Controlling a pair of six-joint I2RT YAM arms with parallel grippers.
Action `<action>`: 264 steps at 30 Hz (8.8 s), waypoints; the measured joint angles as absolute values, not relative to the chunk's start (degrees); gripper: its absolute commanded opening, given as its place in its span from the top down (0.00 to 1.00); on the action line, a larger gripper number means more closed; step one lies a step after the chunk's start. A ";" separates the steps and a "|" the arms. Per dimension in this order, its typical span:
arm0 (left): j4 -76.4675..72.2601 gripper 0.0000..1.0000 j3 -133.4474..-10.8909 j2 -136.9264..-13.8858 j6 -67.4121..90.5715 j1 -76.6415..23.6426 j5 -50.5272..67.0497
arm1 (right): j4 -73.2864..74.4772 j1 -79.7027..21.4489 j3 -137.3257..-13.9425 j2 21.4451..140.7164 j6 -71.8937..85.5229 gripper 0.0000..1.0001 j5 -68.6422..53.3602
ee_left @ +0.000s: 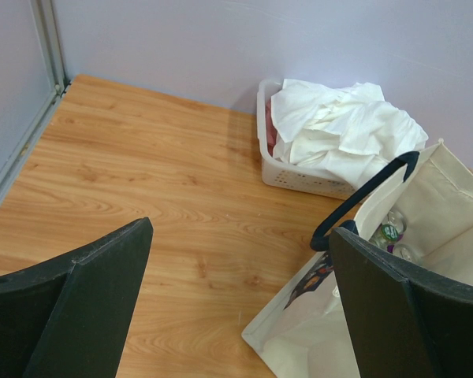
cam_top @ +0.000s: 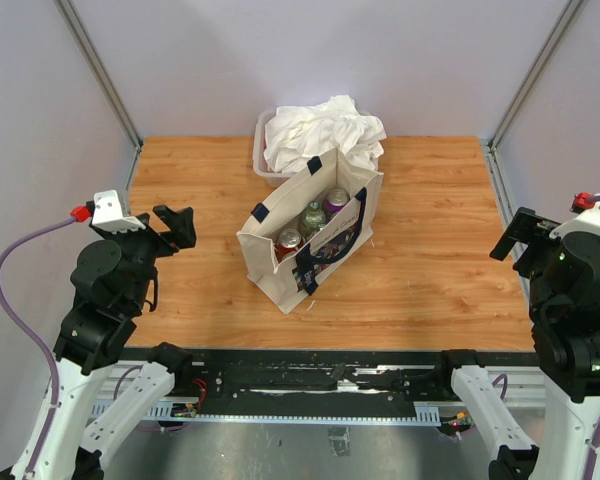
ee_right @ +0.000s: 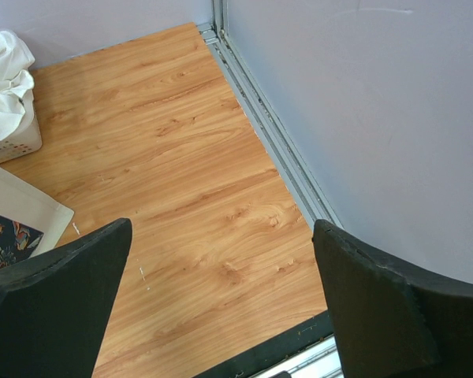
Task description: Take the beverage out of the canvas bag
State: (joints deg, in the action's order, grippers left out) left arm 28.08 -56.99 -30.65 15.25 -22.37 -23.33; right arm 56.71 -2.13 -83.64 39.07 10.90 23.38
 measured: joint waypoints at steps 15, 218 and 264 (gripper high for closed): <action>27.07 0.00 -60.10 -39.09 15.31 -22.37 -12.49 | 54.26 -2.13 -80.38 37.80 11.57 0.02 18.72; 23.27 0.99 -43.31 -52.97 62.19 -63.57 -31.75 | 37.89 -55.51 -65.41 79.42 28.45 0.61 16.71; 31.20 1.00 -41.17 -55.77 61.69 -63.46 -20.75 | 38.28 -60.55 -84.07 90.32 22.04 0.78 10.52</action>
